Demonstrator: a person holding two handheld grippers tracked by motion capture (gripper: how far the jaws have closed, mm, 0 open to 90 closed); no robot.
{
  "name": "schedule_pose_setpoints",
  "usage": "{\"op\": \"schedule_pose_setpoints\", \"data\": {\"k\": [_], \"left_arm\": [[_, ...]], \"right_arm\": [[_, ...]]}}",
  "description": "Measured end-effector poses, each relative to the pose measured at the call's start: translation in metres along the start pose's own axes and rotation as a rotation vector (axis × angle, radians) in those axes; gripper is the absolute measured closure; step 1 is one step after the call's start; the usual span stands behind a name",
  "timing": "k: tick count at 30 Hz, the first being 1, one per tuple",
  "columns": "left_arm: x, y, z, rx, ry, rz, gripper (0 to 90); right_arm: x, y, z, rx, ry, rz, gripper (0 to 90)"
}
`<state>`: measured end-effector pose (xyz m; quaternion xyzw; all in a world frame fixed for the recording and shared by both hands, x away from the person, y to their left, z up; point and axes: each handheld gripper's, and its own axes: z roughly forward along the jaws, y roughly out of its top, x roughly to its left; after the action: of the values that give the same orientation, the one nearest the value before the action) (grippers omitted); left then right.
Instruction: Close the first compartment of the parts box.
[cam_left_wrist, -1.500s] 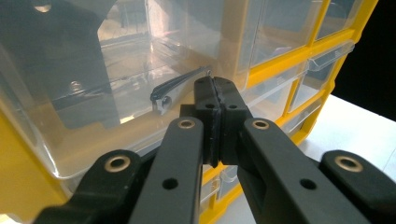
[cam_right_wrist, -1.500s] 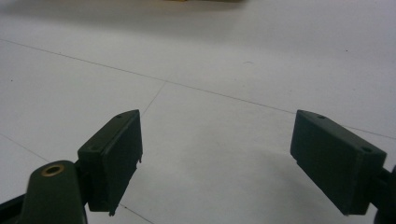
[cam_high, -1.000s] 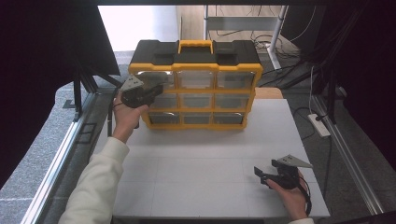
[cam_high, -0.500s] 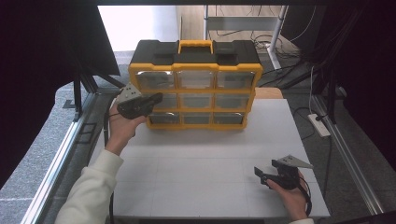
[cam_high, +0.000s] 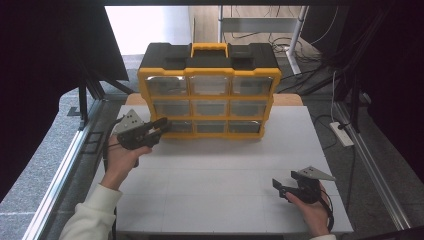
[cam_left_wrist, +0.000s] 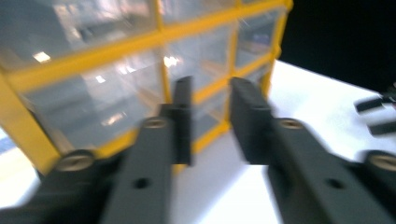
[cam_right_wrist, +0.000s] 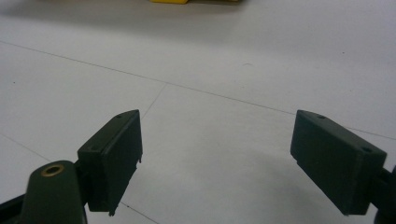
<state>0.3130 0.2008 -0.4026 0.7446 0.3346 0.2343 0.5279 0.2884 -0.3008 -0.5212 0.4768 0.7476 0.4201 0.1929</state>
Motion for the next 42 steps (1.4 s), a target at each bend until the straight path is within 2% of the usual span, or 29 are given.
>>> {"op": "schedule_pose_setpoints", "data": {"k": [3, 5, 8, 12, 16, 20, 26, 37, 42], "left_arm": [[-0.007, -0.01, -0.003, 0.013, 0.02, 0.004, 49.3], [-0.01, -0.016, -0.005, 0.02, 0.034, 0.009, 44.9], [-0.014, -0.023, -0.008, 0.018, 0.031, -0.007, 38.5], [-0.017, -0.035, -0.009, 0.034, 0.041, 0.004, 29.8], [-0.017, -0.05, -0.011, 0.051, 0.052, -0.026, 24.4], [-0.016, -0.063, -0.013, 0.066, 0.067, -0.036, 22.3], [-0.018, -0.078, -0.015, 0.07, 0.06, -0.04, 22.0], [-0.02, -0.109, -0.015, 0.12, 0.08, -0.069, 21.5], [-0.019, -0.117, -0.017, 0.144, 0.093, -0.069, 21.4]], "right_arm": [[0.0, 0.0, 0.0, 0.001, 0.0, -0.001, 16.6], [0.0, 0.0, -0.001, 0.001, 0.0, -0.001, 16.6], [0.0, 0.0, 0.0, 0.001, 0.001, 0.0, 16.6], [0.001, 0.0, 0.0, 0.001, 0.004, -0.001, 16.5], [0.002, 0.0, -0.001, -0.002, 0.006, -0.014, 16.3], [0.003, 0.0, 0.0, -0.01, 0.019, -0.025, 16.2], [0.003, 0.001, -0.001, -0.017, 0.026, -0.032, 16.2], [0.005, 0.002, -0.003, -0.038, 0.058, -0.055, 16.1], [0.006, 0.003, -0.004, -0.045, 0.068, -0.065, 16.1]]}}
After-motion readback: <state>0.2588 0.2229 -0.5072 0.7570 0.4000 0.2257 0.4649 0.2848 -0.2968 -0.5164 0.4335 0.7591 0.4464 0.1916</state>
